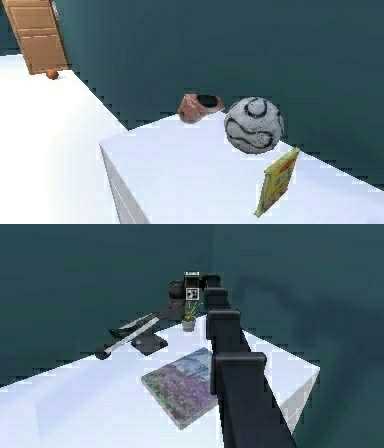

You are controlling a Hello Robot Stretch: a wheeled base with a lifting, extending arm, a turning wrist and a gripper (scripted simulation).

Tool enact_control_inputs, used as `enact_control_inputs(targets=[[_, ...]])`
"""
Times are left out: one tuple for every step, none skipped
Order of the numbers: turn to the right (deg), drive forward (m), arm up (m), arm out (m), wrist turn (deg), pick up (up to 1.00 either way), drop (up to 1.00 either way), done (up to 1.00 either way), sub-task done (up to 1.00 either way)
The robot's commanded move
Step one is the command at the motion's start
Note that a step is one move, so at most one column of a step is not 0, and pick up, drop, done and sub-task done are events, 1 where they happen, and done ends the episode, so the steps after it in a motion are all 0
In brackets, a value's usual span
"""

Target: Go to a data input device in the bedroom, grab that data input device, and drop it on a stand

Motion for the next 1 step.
enact_control_inputs(targets=[[0.0,0.0,0.0,0.0,42.0,0.0,0.0,0.0,0.0]])
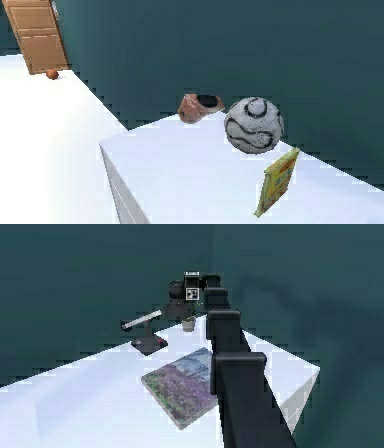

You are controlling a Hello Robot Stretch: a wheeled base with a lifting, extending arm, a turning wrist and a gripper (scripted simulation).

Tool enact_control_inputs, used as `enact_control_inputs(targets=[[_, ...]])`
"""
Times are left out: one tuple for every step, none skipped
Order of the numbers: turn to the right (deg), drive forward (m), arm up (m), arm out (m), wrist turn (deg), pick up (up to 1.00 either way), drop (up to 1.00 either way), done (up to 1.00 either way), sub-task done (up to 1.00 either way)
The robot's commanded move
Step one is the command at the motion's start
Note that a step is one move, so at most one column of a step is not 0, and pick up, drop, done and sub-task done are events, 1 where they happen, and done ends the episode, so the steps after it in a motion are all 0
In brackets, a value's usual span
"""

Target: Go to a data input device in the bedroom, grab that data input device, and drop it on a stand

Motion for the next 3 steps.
enact_control_inputs(targets=[[0.0,0.0,-0.12,0.0,0.0,0.0,0.0,0.0,0.0],[0.0,0.0,0.0,0.0,0.0,1.0,0.0,0.0,0.0],[0.0,0.0,0.1,0.0,0.0,0.0,0.0,0.0,0.0]])
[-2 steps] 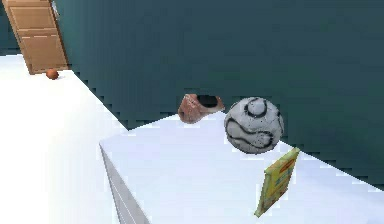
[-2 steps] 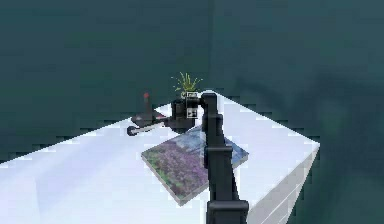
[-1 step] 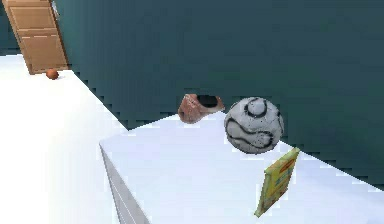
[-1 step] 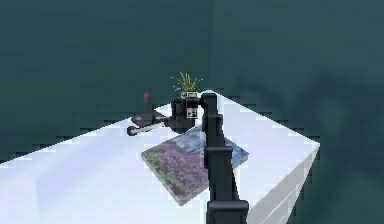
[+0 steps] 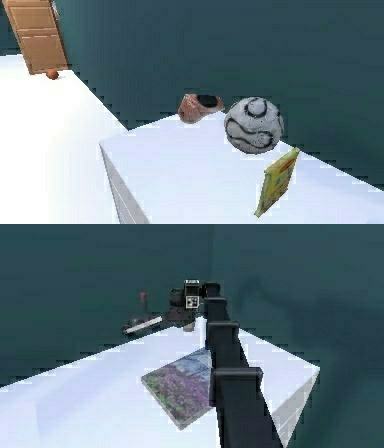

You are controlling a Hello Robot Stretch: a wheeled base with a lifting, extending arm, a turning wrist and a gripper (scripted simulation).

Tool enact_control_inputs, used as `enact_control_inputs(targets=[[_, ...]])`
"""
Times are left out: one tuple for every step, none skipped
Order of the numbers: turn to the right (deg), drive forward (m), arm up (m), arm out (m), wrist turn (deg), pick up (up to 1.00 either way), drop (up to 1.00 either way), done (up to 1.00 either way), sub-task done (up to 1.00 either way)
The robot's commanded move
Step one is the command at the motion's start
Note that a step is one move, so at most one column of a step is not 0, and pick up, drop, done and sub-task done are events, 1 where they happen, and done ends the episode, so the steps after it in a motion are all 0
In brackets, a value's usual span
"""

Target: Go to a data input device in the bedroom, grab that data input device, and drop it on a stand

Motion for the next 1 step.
enact_control_inputs(targets=[[0.0,0.0,0.02,0.0,0.0,0.0,0.0,0.0,0.0]])
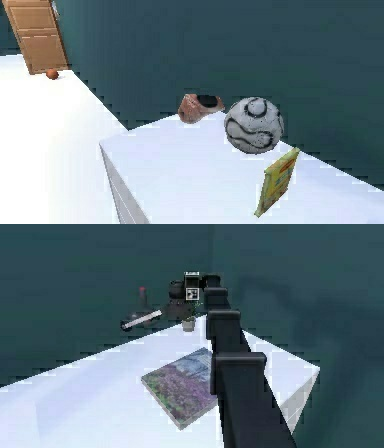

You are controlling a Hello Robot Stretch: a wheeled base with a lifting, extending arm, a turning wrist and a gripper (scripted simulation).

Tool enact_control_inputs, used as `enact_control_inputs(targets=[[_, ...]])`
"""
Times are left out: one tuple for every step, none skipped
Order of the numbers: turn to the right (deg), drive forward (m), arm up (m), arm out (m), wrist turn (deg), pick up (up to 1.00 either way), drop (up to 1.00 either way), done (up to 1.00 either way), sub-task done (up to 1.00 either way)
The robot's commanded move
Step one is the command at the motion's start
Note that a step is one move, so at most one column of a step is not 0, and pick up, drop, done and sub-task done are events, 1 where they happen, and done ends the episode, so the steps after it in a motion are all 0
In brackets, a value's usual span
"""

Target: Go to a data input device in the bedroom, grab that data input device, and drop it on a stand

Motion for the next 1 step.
enact_control_inputs(targets=[[0.0,0.0,0.0,0.0,-45.0,0.0,0.0,0.0,0.0]])
